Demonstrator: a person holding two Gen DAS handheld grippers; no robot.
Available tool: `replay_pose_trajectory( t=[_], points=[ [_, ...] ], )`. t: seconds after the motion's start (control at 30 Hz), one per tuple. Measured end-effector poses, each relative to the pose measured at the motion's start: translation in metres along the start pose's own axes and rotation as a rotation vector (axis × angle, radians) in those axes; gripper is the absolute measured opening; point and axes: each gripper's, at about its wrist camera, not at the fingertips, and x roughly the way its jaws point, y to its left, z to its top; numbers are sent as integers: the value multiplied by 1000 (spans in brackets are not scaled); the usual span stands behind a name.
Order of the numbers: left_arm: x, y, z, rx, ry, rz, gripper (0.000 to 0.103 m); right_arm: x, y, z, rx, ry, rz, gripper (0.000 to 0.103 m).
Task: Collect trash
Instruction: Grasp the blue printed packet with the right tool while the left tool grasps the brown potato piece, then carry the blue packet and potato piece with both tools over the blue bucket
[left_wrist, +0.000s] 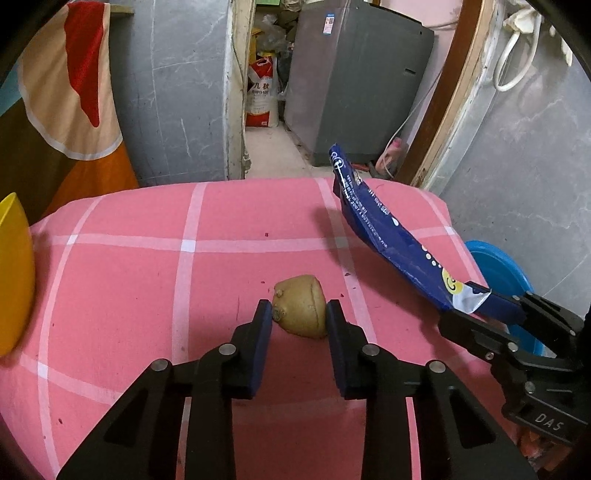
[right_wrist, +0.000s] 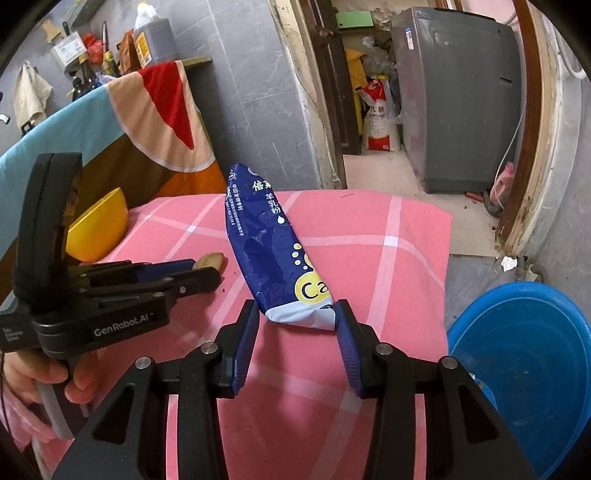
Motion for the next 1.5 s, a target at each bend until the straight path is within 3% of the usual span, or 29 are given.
replay_pose_trajectory(
  t=[0.27,0.67,0.93,1.2,1.5],
  points=[
    [-41,-6,-22,-30,-155,-13,25,-21,2,-12,26,-87,37,39],
    [-127,-45,-39,-25,-466,-24,25,-125,16,-20,-12,-430,-8,39],
    [-172,-90,-36,41,-623,-65,25,-186,4,-25,10,-572,-69,39],
    [-178,-145,-34,118,-678,-129,25,-222,-26,-42,44,-634,-153,39],
    [-152,-202,-30,174,-626,-202,25,-236,-76,-71,120,-617,-242,39]
  ],
)
